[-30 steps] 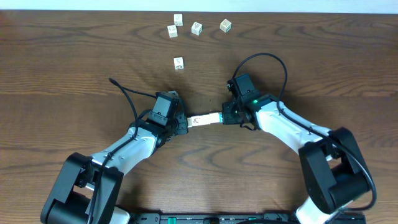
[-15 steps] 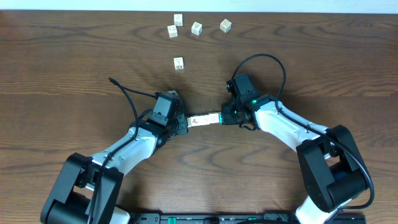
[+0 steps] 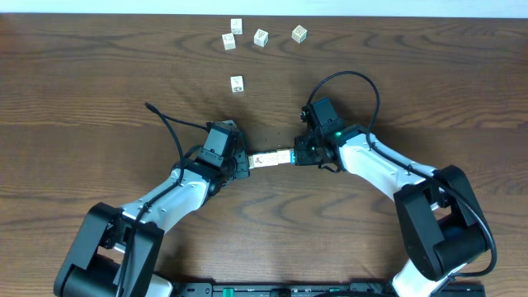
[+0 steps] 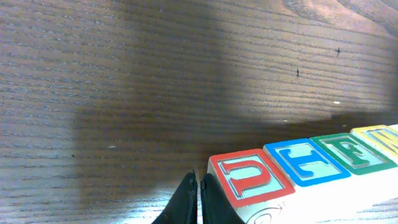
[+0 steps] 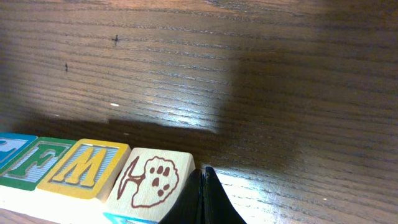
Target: Lift 5 blocks
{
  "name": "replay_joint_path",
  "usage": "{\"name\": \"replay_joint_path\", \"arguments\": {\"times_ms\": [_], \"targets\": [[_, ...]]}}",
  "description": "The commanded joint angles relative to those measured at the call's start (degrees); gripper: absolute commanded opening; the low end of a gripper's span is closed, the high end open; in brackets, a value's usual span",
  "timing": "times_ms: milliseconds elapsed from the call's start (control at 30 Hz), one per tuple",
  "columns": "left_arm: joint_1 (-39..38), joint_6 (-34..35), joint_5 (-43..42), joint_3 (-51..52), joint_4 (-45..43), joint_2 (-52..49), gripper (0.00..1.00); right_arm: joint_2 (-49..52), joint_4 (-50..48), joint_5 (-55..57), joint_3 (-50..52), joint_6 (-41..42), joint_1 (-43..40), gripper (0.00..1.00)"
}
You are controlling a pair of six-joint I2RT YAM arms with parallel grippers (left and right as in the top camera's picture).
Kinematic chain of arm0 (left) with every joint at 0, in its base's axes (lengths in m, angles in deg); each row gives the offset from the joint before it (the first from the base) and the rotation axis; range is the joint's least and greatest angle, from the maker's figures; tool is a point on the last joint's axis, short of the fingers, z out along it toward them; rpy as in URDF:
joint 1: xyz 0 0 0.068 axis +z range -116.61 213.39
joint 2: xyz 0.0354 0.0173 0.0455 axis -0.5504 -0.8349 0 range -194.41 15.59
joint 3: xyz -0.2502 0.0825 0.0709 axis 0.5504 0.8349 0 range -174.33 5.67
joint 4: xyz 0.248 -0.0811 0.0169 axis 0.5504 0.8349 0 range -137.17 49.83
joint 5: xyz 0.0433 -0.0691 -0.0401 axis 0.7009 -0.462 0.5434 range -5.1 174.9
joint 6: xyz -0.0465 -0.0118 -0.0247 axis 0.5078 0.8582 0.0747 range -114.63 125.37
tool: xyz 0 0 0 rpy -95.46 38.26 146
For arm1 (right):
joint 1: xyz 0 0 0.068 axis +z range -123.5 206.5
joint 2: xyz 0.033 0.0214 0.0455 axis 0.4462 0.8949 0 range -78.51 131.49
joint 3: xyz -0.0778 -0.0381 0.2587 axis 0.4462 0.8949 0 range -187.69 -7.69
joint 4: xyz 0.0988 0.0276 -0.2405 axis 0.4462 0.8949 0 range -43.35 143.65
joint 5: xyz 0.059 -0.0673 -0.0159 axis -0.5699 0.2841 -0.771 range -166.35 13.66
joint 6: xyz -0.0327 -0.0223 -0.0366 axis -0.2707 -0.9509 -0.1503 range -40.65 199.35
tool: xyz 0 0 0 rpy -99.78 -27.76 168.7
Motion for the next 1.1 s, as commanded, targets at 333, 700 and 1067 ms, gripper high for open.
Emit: {"name": "replay_joint_path", "arguments": {"times_ms": [333, 700, 1067], "targets": [[-1.44, -1.42, -12.81, -2.62, -2.45, 0.63, 0.07, 0.68, -1.33, -19.37, -1.92, -7.37, 2.97, 0.01], [-1.44, -3.58, -10.58, -2.62, -2.27, 0.61, 0.07, 0.68, -1.25, -14.86, -1.92, -12.0, 2.97, 0.01], [-1.44, -3.54, -9.25, -2.62, -1.68, 0.61, 0.07, 0.68, -0.52, -13.92, -1.92, -10.27, 2.97, 0.01]]}}
